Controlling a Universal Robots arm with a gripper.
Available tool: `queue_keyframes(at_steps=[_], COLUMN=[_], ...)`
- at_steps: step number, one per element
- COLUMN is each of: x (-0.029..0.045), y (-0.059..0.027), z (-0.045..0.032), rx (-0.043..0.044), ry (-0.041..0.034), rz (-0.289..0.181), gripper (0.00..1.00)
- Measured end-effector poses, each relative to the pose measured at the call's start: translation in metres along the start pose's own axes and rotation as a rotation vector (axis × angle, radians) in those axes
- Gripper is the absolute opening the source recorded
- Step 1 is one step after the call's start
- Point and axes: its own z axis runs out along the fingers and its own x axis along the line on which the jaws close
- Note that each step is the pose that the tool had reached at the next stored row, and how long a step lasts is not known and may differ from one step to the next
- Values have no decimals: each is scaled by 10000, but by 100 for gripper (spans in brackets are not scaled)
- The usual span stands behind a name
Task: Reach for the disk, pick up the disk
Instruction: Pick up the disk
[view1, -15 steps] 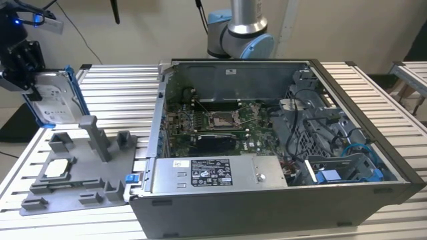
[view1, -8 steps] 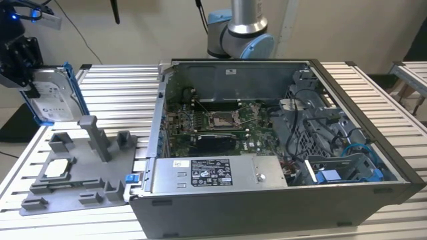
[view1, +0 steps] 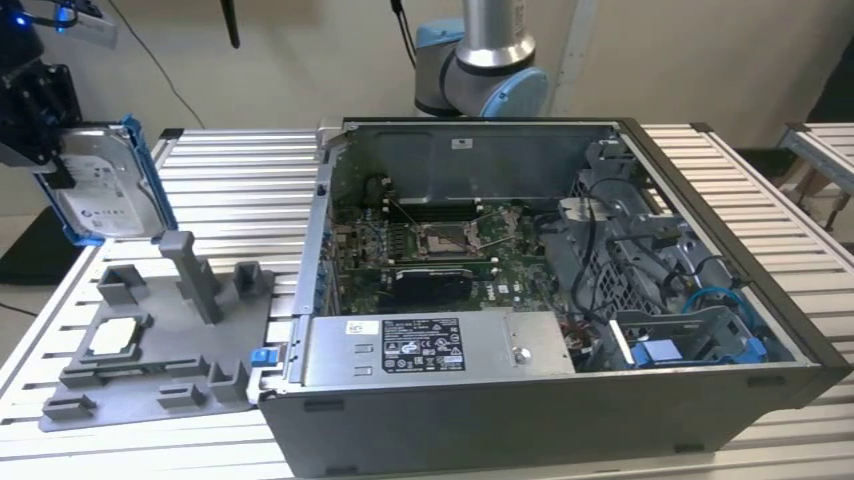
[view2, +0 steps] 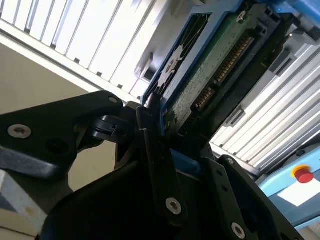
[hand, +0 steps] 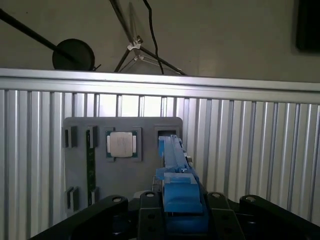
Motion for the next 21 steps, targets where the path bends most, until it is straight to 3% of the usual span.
queue_keyframes(at_steps=[21], x=[-4], y=[5], z=[-276], rx=[0], ry=[1], rz=[-7], gripper=[0])
